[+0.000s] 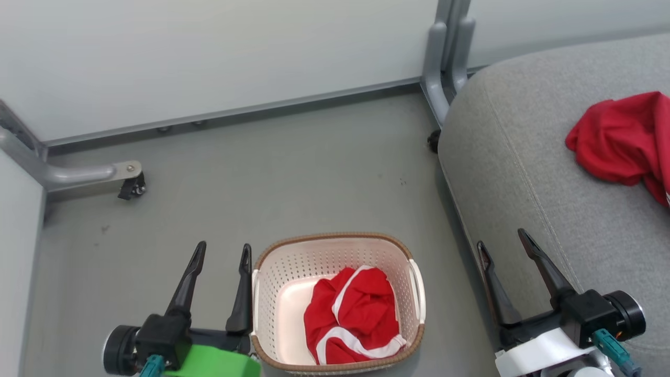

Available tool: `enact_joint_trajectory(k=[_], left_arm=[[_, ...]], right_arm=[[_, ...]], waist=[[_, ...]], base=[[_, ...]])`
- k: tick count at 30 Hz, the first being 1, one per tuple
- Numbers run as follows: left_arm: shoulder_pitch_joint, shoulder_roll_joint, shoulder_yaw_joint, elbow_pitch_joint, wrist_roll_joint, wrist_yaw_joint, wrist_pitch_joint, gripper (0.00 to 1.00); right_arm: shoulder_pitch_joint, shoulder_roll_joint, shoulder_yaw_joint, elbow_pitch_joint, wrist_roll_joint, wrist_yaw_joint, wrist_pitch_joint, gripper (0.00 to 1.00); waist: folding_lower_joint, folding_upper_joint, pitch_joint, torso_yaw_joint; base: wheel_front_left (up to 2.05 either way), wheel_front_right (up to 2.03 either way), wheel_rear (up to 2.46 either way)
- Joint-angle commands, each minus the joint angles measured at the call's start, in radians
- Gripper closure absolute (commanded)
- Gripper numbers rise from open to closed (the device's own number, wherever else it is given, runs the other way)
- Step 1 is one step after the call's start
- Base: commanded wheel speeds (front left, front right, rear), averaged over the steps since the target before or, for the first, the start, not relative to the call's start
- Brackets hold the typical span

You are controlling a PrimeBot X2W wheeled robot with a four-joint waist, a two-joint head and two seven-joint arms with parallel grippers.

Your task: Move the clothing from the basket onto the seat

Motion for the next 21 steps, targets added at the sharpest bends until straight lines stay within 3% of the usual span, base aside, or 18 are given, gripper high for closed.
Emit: enact_joint_trajectory(k=[1, 11, 21], left_arm=[[0.044, -0.007, 0.025, -0.021, 0.018, -0.014, 0.000, 0.00], [0.179, -0.041, 0.156, -0.152, 0.116, -0.090, -0.001, 0.00], [0.252, -0.052, 0.206, -0.087, 0.110, -0.128, -0.001, 0.00]], right_arm=[[0.029, -0.004, 0.000, -0.011, 0.008, -0.001, 0.000, 0.00], [0.124, -0.003, -0.070, -0.061, 0.009, -0.001, 0.000, 0.00], [0.175, -0.003, -0.085, 0.019, 0.003, -0.001, 0.000, 0.00]], waist=[[0.0001, 0.0026, -0.114, 0.100], [0.0001, 0.0026, -0.167, 0.065], [0.0001, 0.0026, -0.176, 0.022]], base=[[0.00, 0.00, 0.00], [0.00, 0.00, 0.00], [0.00, 0.00, 0.00]])
